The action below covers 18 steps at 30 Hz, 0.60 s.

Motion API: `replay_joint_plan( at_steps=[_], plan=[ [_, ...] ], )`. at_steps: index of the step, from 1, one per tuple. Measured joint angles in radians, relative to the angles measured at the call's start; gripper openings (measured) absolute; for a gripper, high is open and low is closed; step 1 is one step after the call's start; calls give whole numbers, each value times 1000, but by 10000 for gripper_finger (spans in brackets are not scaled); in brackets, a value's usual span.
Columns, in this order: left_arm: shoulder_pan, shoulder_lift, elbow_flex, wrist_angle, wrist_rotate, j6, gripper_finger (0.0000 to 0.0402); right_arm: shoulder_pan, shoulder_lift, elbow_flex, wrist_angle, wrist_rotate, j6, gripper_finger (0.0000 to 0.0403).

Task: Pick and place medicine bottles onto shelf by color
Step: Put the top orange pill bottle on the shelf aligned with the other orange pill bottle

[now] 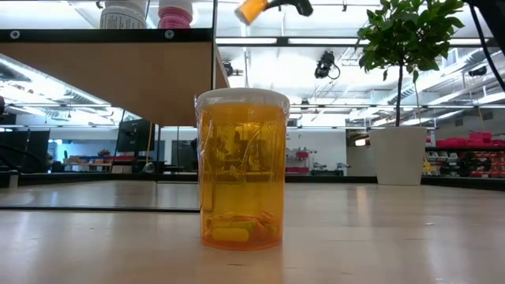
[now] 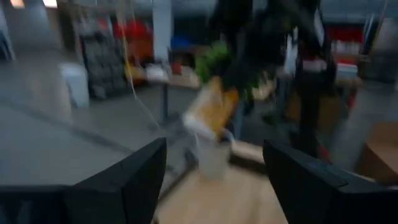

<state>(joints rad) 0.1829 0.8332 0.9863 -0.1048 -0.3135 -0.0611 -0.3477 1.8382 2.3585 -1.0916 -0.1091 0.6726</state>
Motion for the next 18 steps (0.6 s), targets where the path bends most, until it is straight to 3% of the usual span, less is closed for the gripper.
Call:
replay_joint_plan(
  at_steps=[4,13,18],
  plan=[
    [10,-2,0,124,-2,98,300,5,-3,-5,52,-67,20,199],
    [9,70,0,119,3,184,360,33,-5,-4,214,-212,97,199],
    [9,116,-1,225,3,228,377,51,-5,-4,266,-226,139,199]
  ],
)
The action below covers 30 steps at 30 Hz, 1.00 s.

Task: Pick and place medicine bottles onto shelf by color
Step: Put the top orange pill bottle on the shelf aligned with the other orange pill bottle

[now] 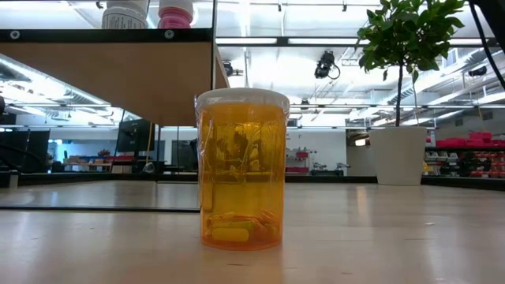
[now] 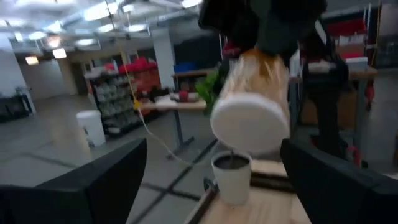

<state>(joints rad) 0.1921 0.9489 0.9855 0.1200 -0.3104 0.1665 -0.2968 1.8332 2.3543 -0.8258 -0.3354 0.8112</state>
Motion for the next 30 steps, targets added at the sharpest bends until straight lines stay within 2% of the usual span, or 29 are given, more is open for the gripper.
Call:
replay_joint_plan(
  at_steps=[6,23,30],
  plan=[
    [0,18,0,93,4,88,378,11,-1,0,67,-7,33,199],
    [0,20,0,64,39,81,378,-3,0,0,185,-56,61,199],
    [0,20,0,149,53,-4,378,3,0,0,204,-57,49,199]
  ],
)
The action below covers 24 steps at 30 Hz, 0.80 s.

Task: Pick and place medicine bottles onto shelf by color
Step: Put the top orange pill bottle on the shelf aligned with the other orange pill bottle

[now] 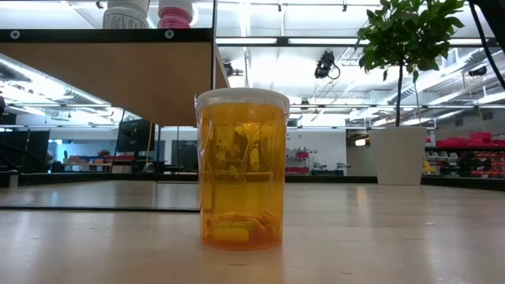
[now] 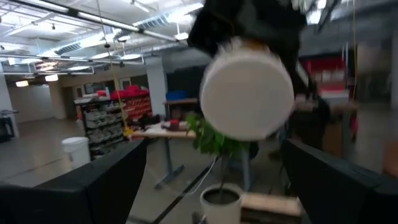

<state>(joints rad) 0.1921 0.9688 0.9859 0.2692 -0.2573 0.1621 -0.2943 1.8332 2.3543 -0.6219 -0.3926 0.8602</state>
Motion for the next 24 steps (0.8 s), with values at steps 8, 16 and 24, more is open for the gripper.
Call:
replay_joint_plan(
  at_steps=[8,16,24],
  plan=[
    [0,16,0,100,7,-141,378,9,0,0,131,54,-9,199],
    [0,26,1,223,19,-202,378,10,1,-1,122,22,3,199],
    [0,27,0,248,34,-257,378,10,1,-1,115,16,4,199]
  ],
)
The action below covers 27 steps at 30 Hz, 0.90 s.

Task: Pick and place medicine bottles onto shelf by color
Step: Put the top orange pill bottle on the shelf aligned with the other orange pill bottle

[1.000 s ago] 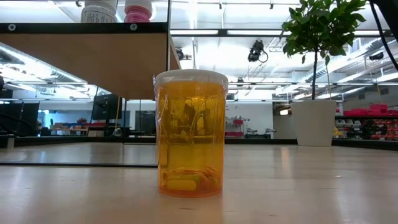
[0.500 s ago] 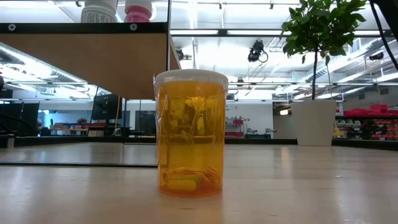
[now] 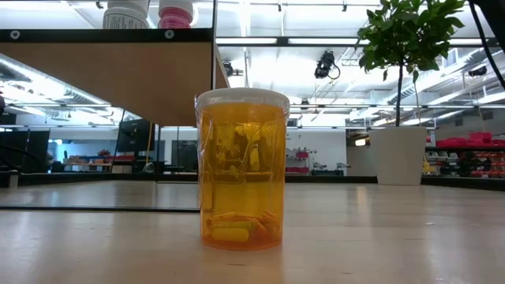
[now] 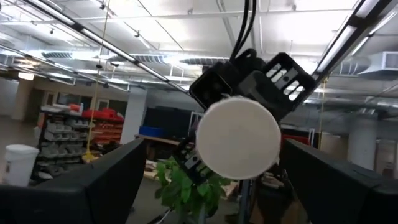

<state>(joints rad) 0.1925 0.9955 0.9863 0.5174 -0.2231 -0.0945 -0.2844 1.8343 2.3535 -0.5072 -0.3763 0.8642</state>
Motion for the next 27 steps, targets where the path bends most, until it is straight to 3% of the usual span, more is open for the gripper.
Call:
replay_joint_plan(
  at_steps=[27],
  plan=[
    [0,46,-1,19,64,-29,377,13,-1,0,-86,-15,6,199]
  ],
)
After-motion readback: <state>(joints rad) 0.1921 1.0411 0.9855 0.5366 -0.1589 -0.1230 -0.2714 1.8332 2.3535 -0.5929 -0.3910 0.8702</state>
